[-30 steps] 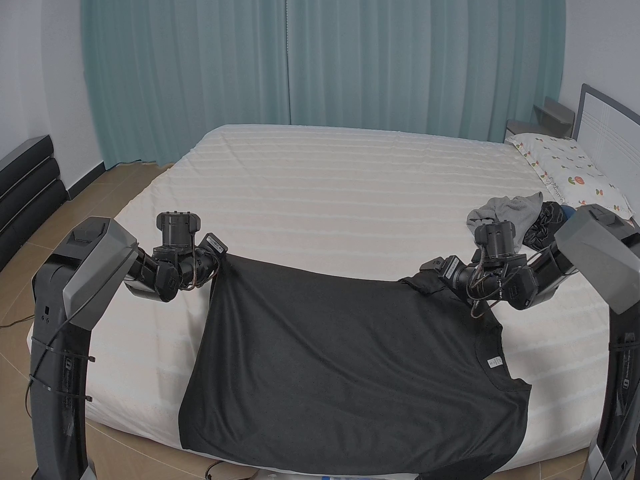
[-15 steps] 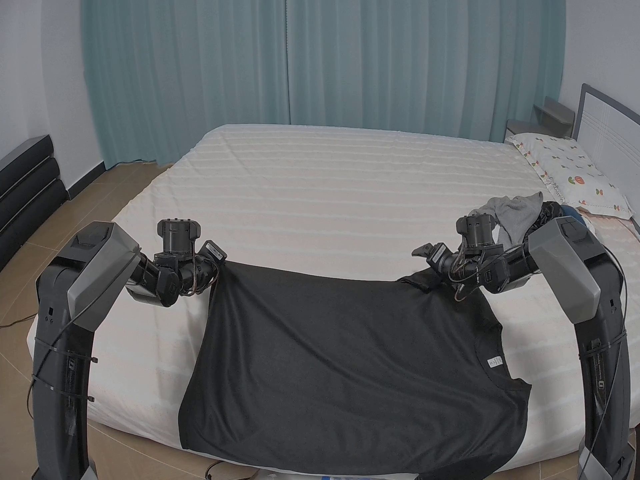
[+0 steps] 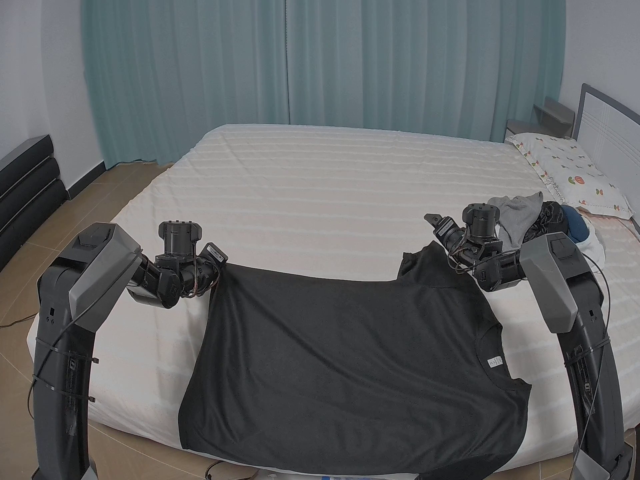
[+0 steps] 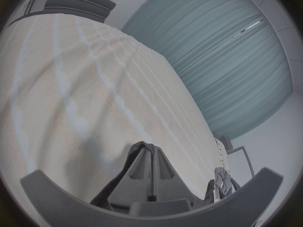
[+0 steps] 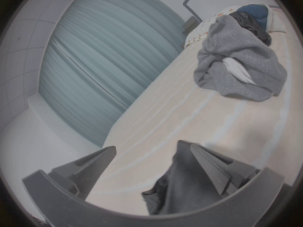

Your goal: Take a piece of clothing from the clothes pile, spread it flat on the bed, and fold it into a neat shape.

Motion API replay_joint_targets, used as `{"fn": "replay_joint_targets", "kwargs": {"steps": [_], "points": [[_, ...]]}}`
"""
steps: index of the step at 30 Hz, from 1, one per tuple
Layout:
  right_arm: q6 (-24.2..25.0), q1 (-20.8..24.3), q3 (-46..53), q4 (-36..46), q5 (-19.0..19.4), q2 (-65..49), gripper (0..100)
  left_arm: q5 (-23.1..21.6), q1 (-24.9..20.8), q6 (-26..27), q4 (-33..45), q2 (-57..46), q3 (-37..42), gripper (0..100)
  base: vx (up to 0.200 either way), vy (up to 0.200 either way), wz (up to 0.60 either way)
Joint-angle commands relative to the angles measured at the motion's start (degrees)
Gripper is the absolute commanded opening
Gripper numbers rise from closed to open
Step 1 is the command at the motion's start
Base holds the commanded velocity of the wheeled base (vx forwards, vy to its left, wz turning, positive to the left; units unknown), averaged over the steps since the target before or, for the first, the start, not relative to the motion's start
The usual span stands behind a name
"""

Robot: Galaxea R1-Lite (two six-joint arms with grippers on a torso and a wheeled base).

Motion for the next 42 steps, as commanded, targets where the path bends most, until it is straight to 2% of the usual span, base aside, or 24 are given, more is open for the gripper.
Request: {"fn": "replay_joint_targets", "kwargs": {"steps": [1,2,5,6,11,24,25,37,42], "points": [[-1.3,-1.81,1.26,0.44,-0.27,0.67,100,-0.02,0.0,0.0,-0.03,0.11,-0.08,0,0.0,0.0,0.0],[-4.02,-3.04,4.34,0.44,0.43,-1.17,100,-0.02,0.0,0.0,-0.03,0.2,-0.08,0,0.0,0.0,0.0],[-6.66,-4.19,7.68,0.26,1.4,-2.84,100,-0.02,0.0,0.0,-0.03,0.2,-0.08,0,0.0,0.0,0.0],[-9.12,-5.15,11.46,-0.09,3.77,-4.51,100,-0.02,0.0,0.0,-0.03,0.2,-0.17,0,0.0,0.0,0.0],[-13.25,-6.47,18.84,-0.09,8.34,-7.15,100,-0.02,0.0,0.0,-0.03,0.2,-0.17,0,0.0,0.0,0.0],[-16.68,-6.38,20.69,-0.35,8.95,-5.83,100,0.07,0.18,0.08,-0.03,0.2,-0.25,0,0.0,0.0,0.0],[-16.59,-6.38,20.69,-0.27,8.95,-5.83,0,0.07,0.09,0.08,-0.03,0.2,-0.17,0,0.0,0.0,0.0],[-16.24,-7.61,21.83,-2.37,8.34,-6.97,0,0.94,-0.09,1.05,0.32,-0.15,-0.17,0,0.0,0.0,0.0],[-15.89,-8.05,21.3,-4.4,8.25,-8.2,0,1.65,0.09,5.88,0.76,-0.24,-0.34,0,0.0,0.0,0.0]]}}
